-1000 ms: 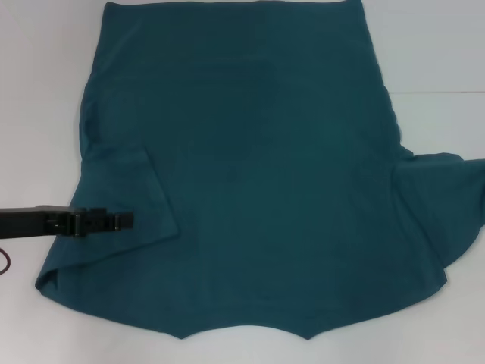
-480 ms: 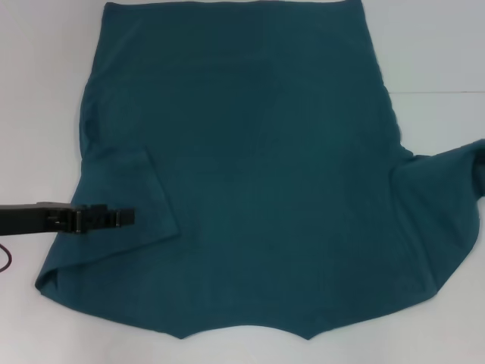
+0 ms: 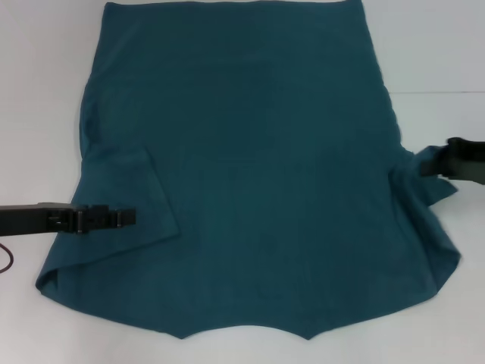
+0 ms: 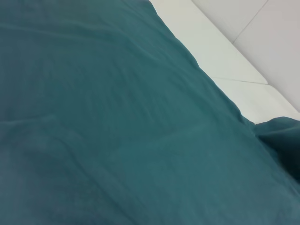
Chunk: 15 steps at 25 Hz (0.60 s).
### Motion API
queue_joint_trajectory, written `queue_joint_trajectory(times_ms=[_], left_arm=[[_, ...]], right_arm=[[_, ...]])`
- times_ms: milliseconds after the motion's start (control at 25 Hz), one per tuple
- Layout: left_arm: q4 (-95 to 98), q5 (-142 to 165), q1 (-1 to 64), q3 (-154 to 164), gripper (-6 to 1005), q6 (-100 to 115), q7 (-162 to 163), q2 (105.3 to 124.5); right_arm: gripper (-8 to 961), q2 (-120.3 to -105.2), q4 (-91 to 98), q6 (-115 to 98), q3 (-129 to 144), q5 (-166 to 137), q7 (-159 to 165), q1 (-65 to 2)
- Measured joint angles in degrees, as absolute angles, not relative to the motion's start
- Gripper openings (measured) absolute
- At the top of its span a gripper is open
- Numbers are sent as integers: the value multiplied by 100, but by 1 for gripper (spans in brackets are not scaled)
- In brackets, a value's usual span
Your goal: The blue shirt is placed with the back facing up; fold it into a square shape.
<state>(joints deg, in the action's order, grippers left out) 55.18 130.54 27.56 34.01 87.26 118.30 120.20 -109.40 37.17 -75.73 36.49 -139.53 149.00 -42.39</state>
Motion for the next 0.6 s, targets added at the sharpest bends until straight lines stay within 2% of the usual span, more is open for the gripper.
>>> queue_joint_trajectory(times_ms=[600], left_arm=[[5512, 13017, 2719, 3330, 725, 8717, 11830, 12041]], right_arm=[[15, -11222, 3705, -7354, 4185, -13948, 14759, -4694]])
